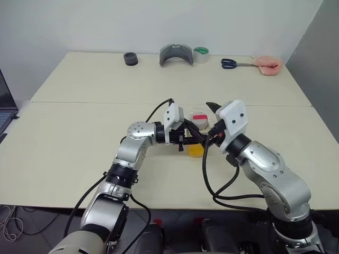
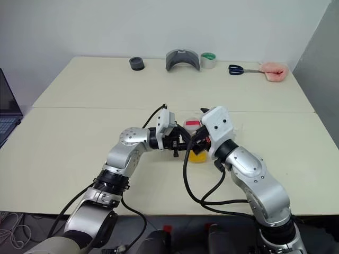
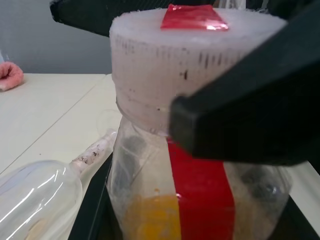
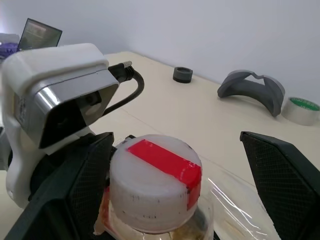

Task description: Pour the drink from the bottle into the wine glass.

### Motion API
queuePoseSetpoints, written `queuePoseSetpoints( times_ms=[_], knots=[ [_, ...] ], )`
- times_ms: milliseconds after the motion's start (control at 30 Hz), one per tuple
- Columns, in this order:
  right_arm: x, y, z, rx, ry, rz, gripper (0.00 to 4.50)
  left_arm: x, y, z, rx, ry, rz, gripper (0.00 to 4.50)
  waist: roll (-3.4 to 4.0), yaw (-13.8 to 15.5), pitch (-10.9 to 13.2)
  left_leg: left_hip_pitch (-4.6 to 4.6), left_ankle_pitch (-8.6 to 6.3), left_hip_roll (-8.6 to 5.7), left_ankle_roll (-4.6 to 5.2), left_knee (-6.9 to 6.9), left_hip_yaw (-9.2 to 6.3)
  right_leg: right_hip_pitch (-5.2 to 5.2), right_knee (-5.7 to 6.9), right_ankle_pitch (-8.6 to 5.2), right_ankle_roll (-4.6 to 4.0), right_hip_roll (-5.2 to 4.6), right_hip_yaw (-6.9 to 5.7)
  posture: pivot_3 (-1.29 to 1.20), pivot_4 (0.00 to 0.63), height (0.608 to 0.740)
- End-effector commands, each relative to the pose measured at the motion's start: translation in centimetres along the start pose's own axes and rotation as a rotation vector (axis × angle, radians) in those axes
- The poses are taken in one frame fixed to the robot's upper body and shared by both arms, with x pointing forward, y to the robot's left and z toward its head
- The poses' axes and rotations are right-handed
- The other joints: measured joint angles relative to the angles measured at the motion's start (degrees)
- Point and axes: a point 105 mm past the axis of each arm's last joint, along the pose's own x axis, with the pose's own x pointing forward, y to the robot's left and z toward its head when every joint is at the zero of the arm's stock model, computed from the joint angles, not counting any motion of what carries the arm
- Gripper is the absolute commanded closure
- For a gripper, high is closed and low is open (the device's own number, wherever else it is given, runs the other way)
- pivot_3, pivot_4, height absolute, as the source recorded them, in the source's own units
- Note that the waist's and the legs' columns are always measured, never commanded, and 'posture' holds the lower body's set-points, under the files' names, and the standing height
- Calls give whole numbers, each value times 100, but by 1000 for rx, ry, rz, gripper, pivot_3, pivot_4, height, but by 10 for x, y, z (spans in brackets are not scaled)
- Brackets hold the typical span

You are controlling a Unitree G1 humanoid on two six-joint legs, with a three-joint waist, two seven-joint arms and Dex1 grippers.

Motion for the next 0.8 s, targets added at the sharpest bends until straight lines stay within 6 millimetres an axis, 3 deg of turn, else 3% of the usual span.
queuePoseSetpoints(
  times_ms=[33,67,233,267,400,500,667,800],
  knots=[
    [-3,2,15,-15,-71,7,602,2,3,16,61,-38,1,2735,0,0,0,0,0,0,0,0,0,0,0,0,0,0,0,0,150,740],
    [-3,2,15,-18,-72,8,773,2,3,16,60,-37,1,2735,0,0,0,0,0,0,0,0,0,0,0,0,0,0,0,0,150,740],
    [-3,5,11,-22,-58,21,2485,2,2,15,59,-32,-1,2735,0,-1,0,0,0,0,0,0,0,0,0,0,0,0,-1,0,150,740],
    [-3,6,10,-24,-53,28,2633,1,1,15,59,-31,-3,2737,0,0,0,0,0,0,0,0,-1,0,0,0,0,0,-1,0,150,740],
    [0,11,5,-32,-42,81,2625,2,1,15,61,-28,-12,2737,0,-1,0,1,0,0,0,0,-1,0,0,0,0,0,-1,0,150,740],
    [-1,13,0,-31,-22,230,2625,3,0,17,66,-27,-23,2738,0,-1,0,1,0,0,0,0,1,0,0,0,0,0,-1,0,150,740],
    [-3,-23,-14,-106,97,520,2625,0,-4,21,87,-20,-54,2739,0,-7,3,4,-1,-2,2,0,2,5,-3,1,1,1,-4,0,150,740],
    [-5,-35,-12,-133,120,644,2625,-1,-6,22,116,-15,-61,2740,1,-12,5,4,-2,3,3,-1,0,4,-3,0,0,6,-6,0,150,740]
  ],
)
